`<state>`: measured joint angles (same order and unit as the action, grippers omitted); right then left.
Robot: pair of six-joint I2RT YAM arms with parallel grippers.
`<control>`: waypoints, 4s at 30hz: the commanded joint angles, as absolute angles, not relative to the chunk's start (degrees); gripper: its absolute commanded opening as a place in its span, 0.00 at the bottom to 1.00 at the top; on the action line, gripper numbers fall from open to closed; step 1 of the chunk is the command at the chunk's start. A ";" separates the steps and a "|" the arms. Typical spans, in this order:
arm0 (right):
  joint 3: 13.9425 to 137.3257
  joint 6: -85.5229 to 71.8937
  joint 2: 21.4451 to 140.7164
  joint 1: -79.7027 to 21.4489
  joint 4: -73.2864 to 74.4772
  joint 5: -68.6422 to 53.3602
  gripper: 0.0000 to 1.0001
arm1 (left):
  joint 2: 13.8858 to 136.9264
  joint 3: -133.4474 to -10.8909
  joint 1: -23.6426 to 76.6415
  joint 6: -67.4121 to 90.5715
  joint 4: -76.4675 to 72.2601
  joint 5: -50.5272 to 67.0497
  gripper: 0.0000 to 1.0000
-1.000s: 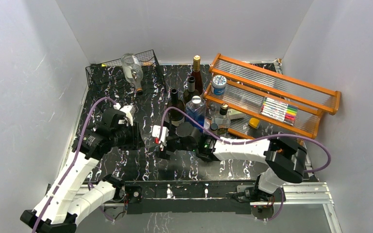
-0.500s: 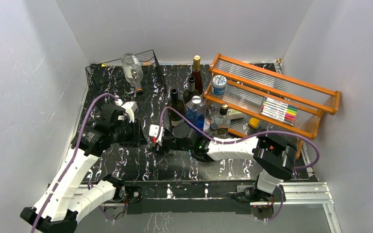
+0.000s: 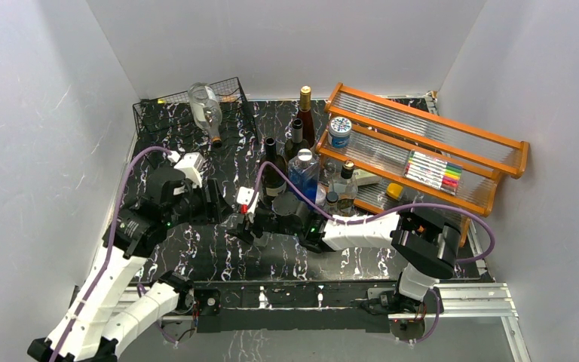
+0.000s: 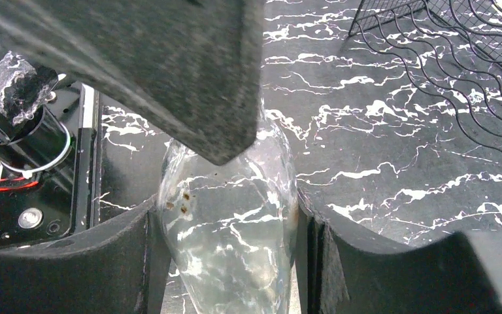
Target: Take the wine bottle off the wine rack
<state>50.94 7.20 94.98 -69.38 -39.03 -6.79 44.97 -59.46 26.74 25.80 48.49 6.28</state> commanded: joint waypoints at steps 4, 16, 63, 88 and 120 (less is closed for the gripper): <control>50.53 4.29 92.96 -69.61 -43.42 -5.43 0.38 | 40.86 -56.17 26.89 25.92 42.89 4.89 0.57; 51.86 3.34 91.69 -69.57 -40.48 -4.60 0.48 | 44.58 -58.98 26.89 21.62 41.84 6.74 0.07; 87.23 -1.03 64.04 -50.80 21.49 41.90 0.98 | 71.17 -78.87 54.07 10.85 36.52 -13.75 0.00; 92.85 -4.75 55.95 -49.26 29.52 45.57 0.98 | 75.80 -99.84 49.13 9.28 39.81 -8.40 0.98; 88.09 19.44 59.61 -48.01 7.41 62.29 0.98 | 57.89 -98.42 6.30 4.55 26.81 -8.68 0.99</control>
